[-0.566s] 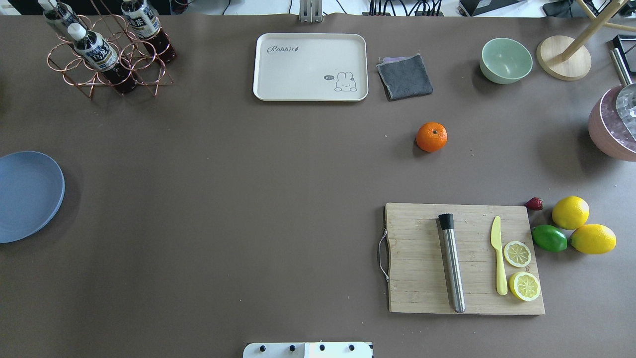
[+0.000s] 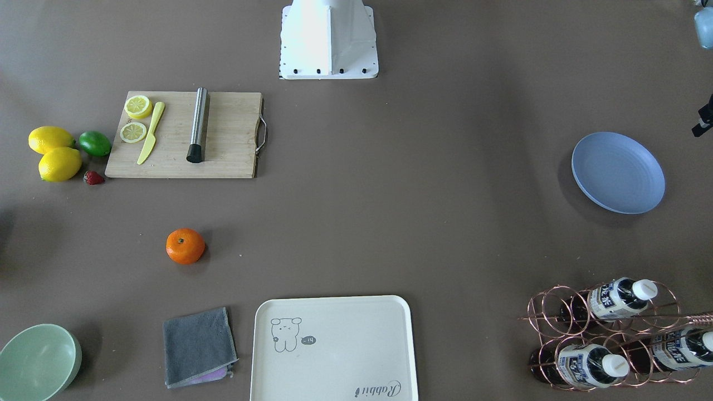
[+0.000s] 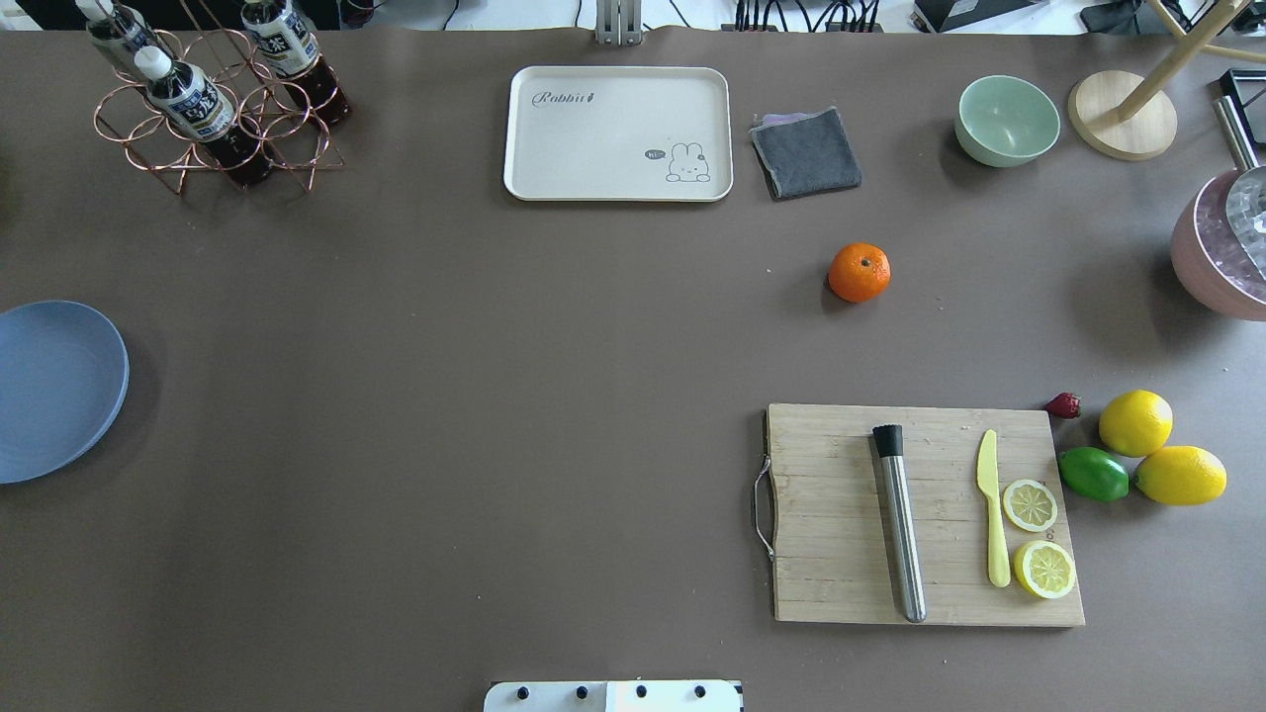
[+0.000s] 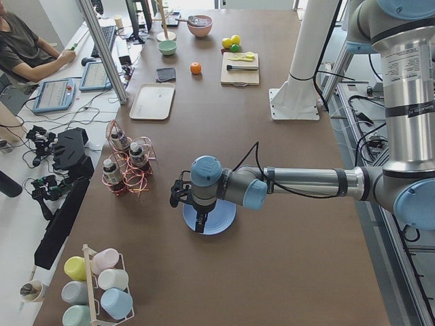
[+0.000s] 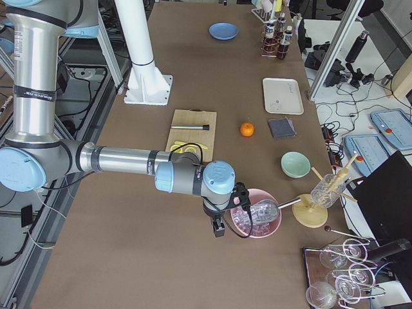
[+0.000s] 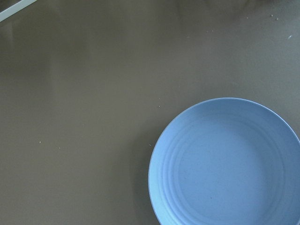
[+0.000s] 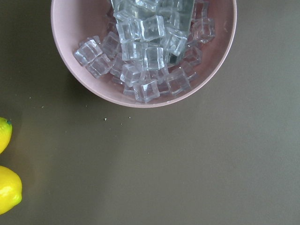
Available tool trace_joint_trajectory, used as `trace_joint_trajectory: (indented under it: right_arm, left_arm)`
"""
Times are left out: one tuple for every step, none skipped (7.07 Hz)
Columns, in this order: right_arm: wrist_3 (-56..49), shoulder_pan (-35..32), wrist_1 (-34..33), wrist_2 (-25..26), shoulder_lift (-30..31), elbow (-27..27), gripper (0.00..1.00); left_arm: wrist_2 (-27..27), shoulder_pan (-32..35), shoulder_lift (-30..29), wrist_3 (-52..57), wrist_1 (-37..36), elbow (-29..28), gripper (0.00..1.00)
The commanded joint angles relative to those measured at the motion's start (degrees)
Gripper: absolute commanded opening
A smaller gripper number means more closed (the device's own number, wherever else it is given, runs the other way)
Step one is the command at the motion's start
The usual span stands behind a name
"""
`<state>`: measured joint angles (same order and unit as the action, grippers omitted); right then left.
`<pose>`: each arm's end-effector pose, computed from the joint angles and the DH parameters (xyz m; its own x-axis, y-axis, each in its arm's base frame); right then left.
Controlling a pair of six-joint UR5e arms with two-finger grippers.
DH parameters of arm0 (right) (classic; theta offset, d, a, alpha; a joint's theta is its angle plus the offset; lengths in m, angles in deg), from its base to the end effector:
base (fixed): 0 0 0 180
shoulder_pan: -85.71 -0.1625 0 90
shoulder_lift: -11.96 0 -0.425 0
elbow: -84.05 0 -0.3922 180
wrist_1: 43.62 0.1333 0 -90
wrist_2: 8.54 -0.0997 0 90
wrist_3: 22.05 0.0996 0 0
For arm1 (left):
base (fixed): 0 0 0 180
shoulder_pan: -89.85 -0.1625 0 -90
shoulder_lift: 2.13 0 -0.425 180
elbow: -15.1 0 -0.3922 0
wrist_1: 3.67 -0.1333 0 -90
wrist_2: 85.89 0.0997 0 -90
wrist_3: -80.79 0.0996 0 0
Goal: Pick orange to plate
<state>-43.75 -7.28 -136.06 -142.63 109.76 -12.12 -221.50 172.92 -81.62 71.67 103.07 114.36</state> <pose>0.0863 -0.4248 0.6732 0.6833 -0.2877 0.6711 0.2159 0.9576 0.1907 -0.0099 -0.4336 0.6294 0.6813 0.1188 -0.7223 -0.0084 0.9880 0.1545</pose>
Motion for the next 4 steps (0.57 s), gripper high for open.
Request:
trace_joint_trajectory:
  right_arm:
    - [0.0,0.9,0.2,0.1,-0.1,0.5,1.0]
    - [0.0,1.0,0.3,0.1,-0.1,0.2,1.0]
    - [0.0,1.0,0.4,0.1,0.4,0.3,1.0]
    - [-0.1,1.0,0.4,0.1,0.5,0.7,1.0]
  left_arm:
    - [0.0,0.0,-0.7,0.3,0.0,-0.2,0.98]
    - [0.1,0.0,-0.8,0.3,0.1,0.4,0.98]
    - [0.1,0.1,-1.0,0.2,0.1,0.1,0.98]
    - [0.2,0.2,-0.4,0.5,0.3,0.1,0.98]
